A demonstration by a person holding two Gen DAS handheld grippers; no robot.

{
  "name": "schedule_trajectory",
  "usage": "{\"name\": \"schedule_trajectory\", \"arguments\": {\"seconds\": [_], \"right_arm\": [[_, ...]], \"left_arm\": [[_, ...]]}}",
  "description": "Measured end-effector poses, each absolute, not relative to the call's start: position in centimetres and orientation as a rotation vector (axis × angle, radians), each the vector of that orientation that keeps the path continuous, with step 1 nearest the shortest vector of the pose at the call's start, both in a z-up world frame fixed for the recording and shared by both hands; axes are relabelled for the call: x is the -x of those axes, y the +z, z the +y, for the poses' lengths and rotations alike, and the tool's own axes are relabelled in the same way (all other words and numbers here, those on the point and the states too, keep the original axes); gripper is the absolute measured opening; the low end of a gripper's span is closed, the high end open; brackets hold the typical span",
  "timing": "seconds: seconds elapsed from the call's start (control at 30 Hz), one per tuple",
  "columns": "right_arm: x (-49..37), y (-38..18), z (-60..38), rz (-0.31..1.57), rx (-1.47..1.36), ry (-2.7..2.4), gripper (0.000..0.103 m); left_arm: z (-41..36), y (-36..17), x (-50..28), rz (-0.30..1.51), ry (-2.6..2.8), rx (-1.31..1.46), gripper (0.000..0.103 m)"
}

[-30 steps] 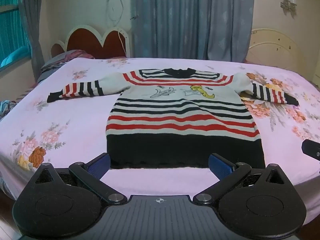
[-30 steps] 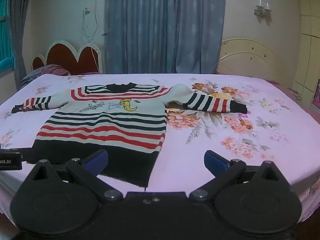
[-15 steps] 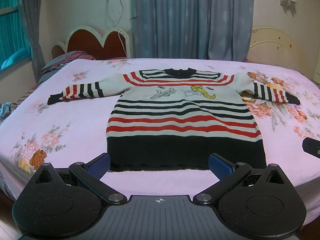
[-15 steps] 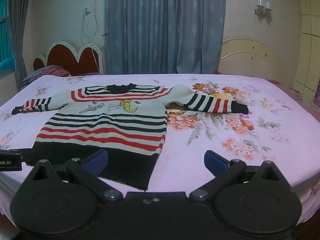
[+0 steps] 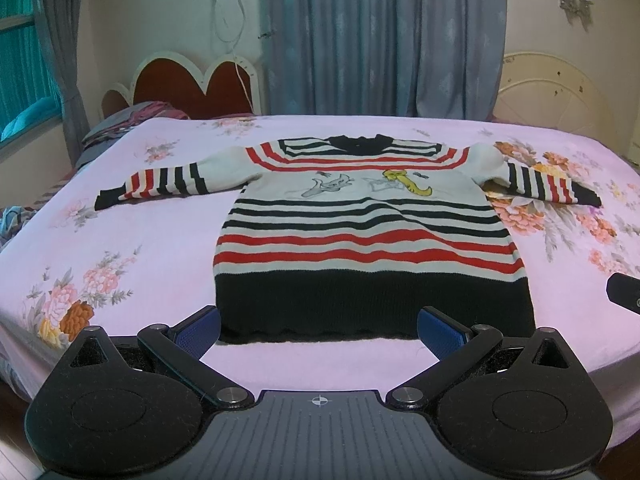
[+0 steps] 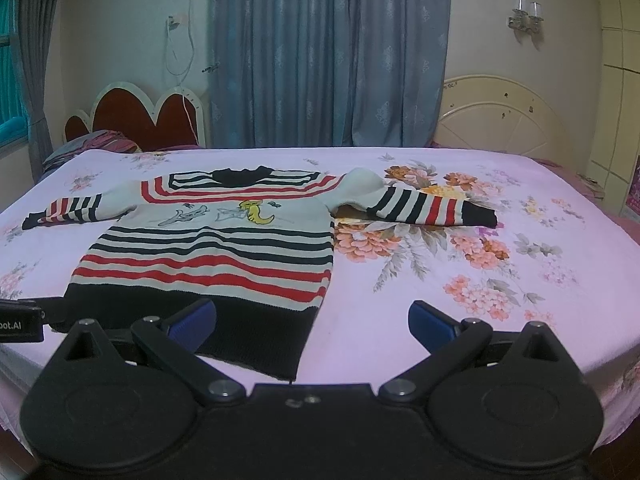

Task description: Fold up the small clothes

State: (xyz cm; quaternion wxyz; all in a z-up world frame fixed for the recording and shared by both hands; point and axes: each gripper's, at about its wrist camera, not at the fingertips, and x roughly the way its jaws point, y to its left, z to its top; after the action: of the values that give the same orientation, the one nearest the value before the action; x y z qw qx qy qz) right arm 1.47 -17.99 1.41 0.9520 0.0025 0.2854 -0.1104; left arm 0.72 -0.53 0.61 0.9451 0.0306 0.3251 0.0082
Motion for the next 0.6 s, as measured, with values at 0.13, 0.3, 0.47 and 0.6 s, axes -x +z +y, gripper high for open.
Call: {"name": "schedule_trajectory", "arguments": {"seconds": [0.13,0.3,0.47,0.6], "right_arm": [[-1.51,1.32,-17.87,0.578,-0.004,-0.227,0.102],[-1.51,1.33,-17.90,0.577,-0.005,-0.227,0.102],[-1.48,1.35,-17.94,0.578,-0.005,-0.226,0.102],[-1.51,1.34,-17.89,0.578,-0.006,-0.226,0.102]], "left_arm": [[-0.56,0.57,-0.72,0.663,0.016,-0.062,0.103],[-0.55,0.56,-0.64,0.663,0.018,-0.062,0.103],[-0.45,0.49,-0.65,0.664,0.021,-0.063,0.103],[-0.38,0.38,-0.63,0.666,0.022,-0.063,0.103]]}}
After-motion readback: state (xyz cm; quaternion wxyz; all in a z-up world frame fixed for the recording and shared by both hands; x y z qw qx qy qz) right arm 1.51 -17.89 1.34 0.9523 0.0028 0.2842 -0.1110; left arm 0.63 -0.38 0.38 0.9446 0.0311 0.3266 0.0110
